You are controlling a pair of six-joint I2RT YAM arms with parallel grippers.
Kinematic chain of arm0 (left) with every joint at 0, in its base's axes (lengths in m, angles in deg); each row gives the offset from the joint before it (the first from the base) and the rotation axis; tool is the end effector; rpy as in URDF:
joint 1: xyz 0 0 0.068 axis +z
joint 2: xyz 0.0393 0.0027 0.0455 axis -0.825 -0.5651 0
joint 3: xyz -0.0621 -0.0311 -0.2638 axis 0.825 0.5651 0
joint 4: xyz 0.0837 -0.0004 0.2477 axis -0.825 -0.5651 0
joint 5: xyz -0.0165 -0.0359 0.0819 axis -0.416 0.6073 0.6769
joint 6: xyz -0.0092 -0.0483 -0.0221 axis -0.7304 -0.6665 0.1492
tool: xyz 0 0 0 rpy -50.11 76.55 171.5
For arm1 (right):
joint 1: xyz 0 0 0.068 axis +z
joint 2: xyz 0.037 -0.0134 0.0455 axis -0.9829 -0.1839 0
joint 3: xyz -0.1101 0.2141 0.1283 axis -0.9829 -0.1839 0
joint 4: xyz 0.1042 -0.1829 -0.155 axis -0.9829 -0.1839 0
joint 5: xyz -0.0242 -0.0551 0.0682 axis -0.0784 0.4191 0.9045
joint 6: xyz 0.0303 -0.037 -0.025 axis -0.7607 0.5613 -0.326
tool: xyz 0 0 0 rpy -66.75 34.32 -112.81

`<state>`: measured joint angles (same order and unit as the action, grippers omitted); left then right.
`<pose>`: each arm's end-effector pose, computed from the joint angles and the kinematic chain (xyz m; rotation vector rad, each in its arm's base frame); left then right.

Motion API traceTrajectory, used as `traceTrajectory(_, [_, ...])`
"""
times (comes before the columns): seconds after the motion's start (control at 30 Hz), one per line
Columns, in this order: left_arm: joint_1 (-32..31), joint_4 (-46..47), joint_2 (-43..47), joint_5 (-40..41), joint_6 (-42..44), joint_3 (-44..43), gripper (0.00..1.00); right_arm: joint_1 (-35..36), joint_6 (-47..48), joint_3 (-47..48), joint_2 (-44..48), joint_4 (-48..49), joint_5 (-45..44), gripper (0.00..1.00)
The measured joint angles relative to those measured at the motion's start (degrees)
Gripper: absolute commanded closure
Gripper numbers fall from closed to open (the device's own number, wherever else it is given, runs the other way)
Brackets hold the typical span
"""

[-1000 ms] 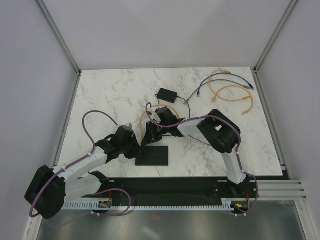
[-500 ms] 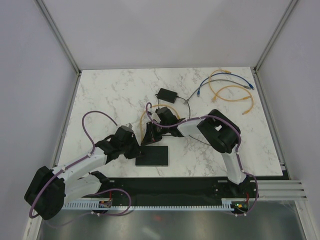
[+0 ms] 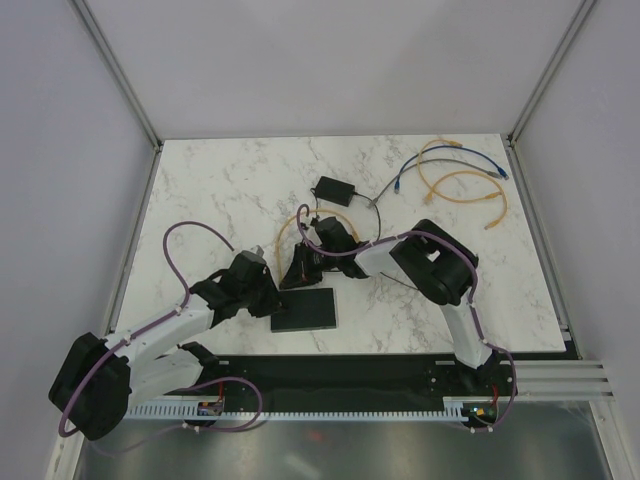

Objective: Pull the plug from the switch port

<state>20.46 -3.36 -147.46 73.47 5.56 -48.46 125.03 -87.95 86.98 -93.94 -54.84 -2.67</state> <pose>0.1505 -0.1095 0.1655 -0.3489 2.6538 -0.6623 0.2816 0.3187 0.0959 -0.3049 2.5688 1.5342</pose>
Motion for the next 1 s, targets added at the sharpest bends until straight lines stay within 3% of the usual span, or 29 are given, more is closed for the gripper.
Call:
traceTrajectory(0.23, [0.04,0.00,-0.07,0.00,0.00,0.00,0.76,-0.37,1.81,0.42,0.20,0.44,-5.97,1.00])
traceTrajectory(0.43, [0.07,0.04,-0.55,-0.04,0.02,-0.28,0.76,-0.22,7.98,1.36,2.64,-4.61,-11.93,1.00])
traceTrajectory(0.7, [0.09,0.11,-0.31,-0.15,0.02,-0.24,0.76,-0.24,13.00,3.54,3.87,-10.29,-13.66,1.00])
traceTrajectory(1.0, [0.07,-1.03,2.54,-0.26,0.04,0.98,0.76,-0.42,15.87,2.43,15.21,-17.88,-14.75,1.00])
